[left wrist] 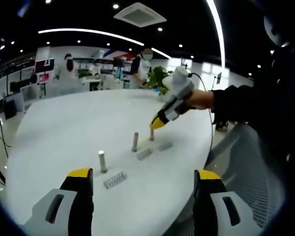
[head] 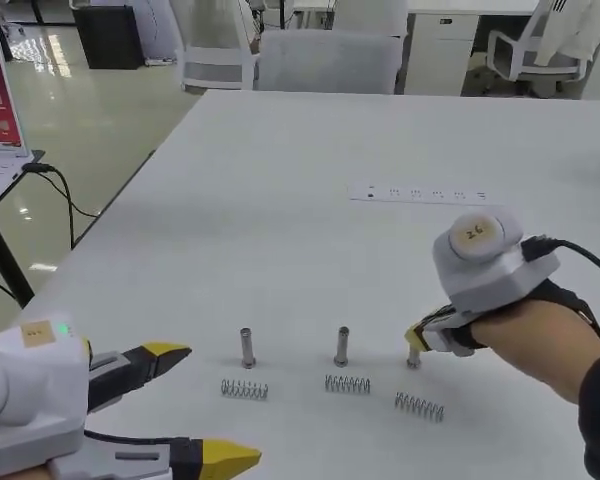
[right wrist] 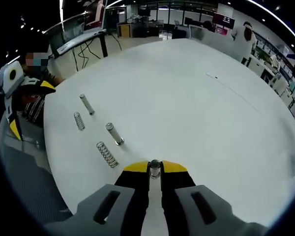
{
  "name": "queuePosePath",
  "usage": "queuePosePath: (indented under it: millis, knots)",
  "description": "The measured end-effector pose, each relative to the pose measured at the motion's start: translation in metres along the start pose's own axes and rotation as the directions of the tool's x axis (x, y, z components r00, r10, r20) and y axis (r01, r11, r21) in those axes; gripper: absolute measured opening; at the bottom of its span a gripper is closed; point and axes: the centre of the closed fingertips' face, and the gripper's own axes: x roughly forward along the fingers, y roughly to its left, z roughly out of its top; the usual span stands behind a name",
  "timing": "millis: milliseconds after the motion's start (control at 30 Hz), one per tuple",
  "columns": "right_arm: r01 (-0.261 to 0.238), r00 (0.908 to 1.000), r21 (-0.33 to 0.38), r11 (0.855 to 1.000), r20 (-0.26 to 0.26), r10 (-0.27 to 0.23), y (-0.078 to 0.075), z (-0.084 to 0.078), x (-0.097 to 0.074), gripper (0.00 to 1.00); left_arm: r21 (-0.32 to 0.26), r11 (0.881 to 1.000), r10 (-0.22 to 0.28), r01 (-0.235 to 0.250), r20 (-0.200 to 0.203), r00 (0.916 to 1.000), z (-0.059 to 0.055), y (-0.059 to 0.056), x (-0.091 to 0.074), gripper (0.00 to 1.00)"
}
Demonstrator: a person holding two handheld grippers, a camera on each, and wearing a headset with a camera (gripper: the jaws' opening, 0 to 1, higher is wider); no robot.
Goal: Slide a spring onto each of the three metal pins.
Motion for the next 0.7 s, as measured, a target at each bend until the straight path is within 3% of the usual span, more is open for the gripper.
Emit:
queuePosePath:
  millis: [133,267,533,700]
  knots:
    - [-0.004,1.0000,0.011,1.000,-0.001,0.004,0.001,-0.001,0.000,0.05,0.003,1.000,-0.002,0.002,-0.002,1.0000,0.001,0.000,0.000,0.80]
    - [-0.015,0.9998,0.068,0.998,-0.014,0.016,0.001,-0.004,-0.002,0.05,0.006,1.000,0.000,0.000,0.005,1.0000,0.006,0.001,-0.001,0.80]
    - [0.001,0.9999,0.062,0.998,-0.016,-0.001,-0.002,-0.006,-0.004,0.05,0.021,1.000,0.001,-0.001,0.024,0.9997,0.018,0.000,-0.002,0.80]
    - [0.004,0.9996,0.056,0.998,-0.028,-0.003,0.000,-0.008,-0.005,0.05,0.022,1.000,-0.008,0.008,0.027,0.9996,0.019,-0.004,0.001,0.80]
